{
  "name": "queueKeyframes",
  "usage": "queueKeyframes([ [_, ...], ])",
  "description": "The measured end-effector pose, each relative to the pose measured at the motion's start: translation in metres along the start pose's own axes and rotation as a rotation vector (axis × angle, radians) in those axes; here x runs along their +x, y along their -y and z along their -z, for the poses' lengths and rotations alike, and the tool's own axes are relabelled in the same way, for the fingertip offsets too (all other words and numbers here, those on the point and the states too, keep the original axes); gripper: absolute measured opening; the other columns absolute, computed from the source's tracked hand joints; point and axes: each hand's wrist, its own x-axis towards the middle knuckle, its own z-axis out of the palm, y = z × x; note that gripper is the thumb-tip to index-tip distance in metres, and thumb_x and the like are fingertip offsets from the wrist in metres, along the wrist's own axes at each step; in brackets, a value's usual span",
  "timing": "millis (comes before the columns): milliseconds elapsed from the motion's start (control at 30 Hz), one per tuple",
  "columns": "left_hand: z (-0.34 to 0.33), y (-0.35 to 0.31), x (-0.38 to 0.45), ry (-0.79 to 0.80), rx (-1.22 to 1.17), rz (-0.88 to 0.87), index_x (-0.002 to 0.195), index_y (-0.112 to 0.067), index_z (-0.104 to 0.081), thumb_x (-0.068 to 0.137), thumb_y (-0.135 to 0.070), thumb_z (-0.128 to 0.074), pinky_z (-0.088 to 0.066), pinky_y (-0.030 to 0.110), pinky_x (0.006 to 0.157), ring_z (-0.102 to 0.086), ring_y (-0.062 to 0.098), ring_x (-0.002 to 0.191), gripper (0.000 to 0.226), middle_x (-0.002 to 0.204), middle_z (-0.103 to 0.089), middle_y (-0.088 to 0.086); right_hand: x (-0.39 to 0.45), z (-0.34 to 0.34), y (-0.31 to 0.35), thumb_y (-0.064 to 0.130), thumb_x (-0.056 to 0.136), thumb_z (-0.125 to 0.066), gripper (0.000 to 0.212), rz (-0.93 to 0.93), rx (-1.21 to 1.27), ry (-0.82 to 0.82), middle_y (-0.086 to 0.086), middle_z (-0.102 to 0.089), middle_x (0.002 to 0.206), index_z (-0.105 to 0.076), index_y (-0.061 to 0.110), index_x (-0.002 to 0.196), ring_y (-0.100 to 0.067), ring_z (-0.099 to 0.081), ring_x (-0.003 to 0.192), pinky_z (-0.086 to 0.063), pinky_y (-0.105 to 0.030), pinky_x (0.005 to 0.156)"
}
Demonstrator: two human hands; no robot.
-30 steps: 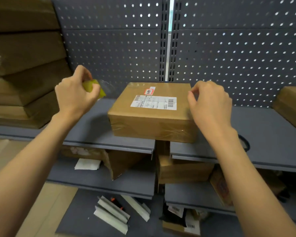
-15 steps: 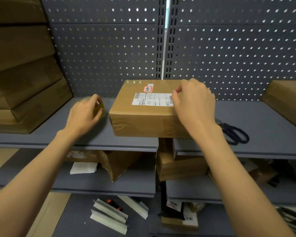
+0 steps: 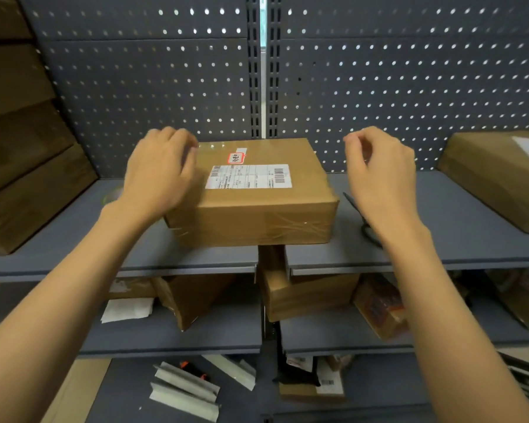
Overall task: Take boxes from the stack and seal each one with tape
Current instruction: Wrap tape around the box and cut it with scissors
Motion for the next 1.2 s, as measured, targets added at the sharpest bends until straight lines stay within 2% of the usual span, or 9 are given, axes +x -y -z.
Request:
queueKeyframes([
  [167,0.006,-0.098,0.016,-0.011,-0.173,-0.155,0.124,-0.007,-0.055,0.102,-0.021,-0.038,-0.036,0.036,0.093,-0.049,0.028,0.113,0.032,0.123,-0.058,0.011,0.009,0.016,-0.043,0.021,0.101,-0.035,0.038,-0.002,0.051,0.162,-0.018,-0.059,0.075,-0.062,-0.005,0.099,-0.033,-0.053,0.079,-0.035,-0.037,0.071],
  [433,-0.025,-0.195,0.013,0.141,-0.063,-0.315,0.116,0.005,-0.062,0.094,-0.027,-0.031,-0.034,0.039,0.105,-0.057,0.037,0.118,0.05,0.12,-0.063,0.021,0.018,0.011,-0.09,0.024,0.104,-0.034,0.036,0.169,0.056,0.489,-0.006,-0.065,0.118,-0.06,0.009,0.122,-0.028,-0.056,0.11,-0.041,-0.036,0.087],
  [567,-0.039,-0.2,0.005,0.25,0.047,-0.272,0.112,0.005,-0.066,0.093,-0.028,-0.032,-0.043,0.045,0.101,-0.061,0.036,0.112,0.051,0.115,-0.066,0.021,0.019,-0.001,-0.092,0.017,0.102,-0.032,0.029,0.274,0.107,0.642,-0.002,-0.058,0.109,-0.055,0.011,0.118,-0.027,-0.054,0.106,-0.03,-0.029,0.072],
  [633,-0.039,-0.193,-0.002,0.279,0.081,-0.232,0.116,0.004,-0.064,0.095,-0.034,-0.028,-0.04,0.04,0.103,-0.059,0.035,0.116,0.056,0.119,-0.065,0.021,0.017,-0.007,-0.091,0.016,0.102,-0.031,0.038,0.308,0.12,0.688,-0.006,-0.053,0.135,-0.047,0.01,0.136,-0.023,-0.047,0.125,-0.037,-0.03,0.093],
  [700,-0.035,-0.184,-0.009,0.353,0.099,-0.165,0.131,-0.001,-0.055,0.094,-0.046,-0.015,-0.028,0.037,0.111,-0.048,0.031,0.13,0.071,0.135,-0.055,0.017,0.014,-0.011,-0.089,0.016,0.103,-0.031,0.042,0.312,0.114,0.707,-0.005,-0.039,0.15,-0.038,0.011,0.145,-0.021,-0.036,0.137,-0.029,-0.035,0.111],
  [833,-0.033,-0.161,-0.022,0.431,0.066,-0.057,0.151,-0.015,-0.027,0.085,-0.058,0.004,-0.013,0.032,0.117,-0.023,0.019,0.145,0.085,0.157,-0.028,0.004,0.014,-0.016,-0.088,0.019,0.104,-0.03,0.042,0.275,0.138,0.69,-0.003,-0.035,0.152,-0.038,0.014,0.145,-0.019,-0.032,0.14,-0.024,-0.038,0.115],
  [933,-0.03,-0.159,-0.027,0.44,0.029,-0.028,0.151,-0.014,-0.025,0.088,-0.058,0.001,-0.009,0.029,0.117,-0.019,0.018,0.146,0.082,0.158,-0.025,0.003,0.016,-0.018,-0.088,0.021,0.104,-0.03,0.042,0.278,0.148,0.682,-0.003,-0.036,0.152,-0.039,0.013,0.145,-0.019,-0.033,0.139,-0.025,-0.036,0.114],
  [1067,-0.026,-0.17,-0.019,0.392,-0.131,0.056,0.146,-0.004,-0.031,0.104,-0.039,-0.025,-0.013,0.022,0.11,-0.027,0.023,0.141,0.055,0.151,-0.034,0.013,0.02,-0.02,-0.082,0.019,0.104,-0.032,0.041,0.298,0.211,0.672,-0.002,-0.04,0.15,-0.042,0.013,0.143,-0.015,-0.032,0.14,-0.024,-0.029,0.114],
  [1200,-0.032,-0.179,-0.02,0.299,-0.121,-0.017,0.141,0.003,-0.038,0.1,-0.038,-0.023,-0.017,0.025,0.107,-0.039,0.032,0.136,0.06,0.144,-0.043,0.02,0.02,-0.027,-0.08,0.019,0.104,-0.032,0.041,0.365,0.238,0.753,0.001,-0.038,0.151,-0.04,0.014,0.144,-0.012,-0.026,0.143,-0.018,-0.025,0.117],
])
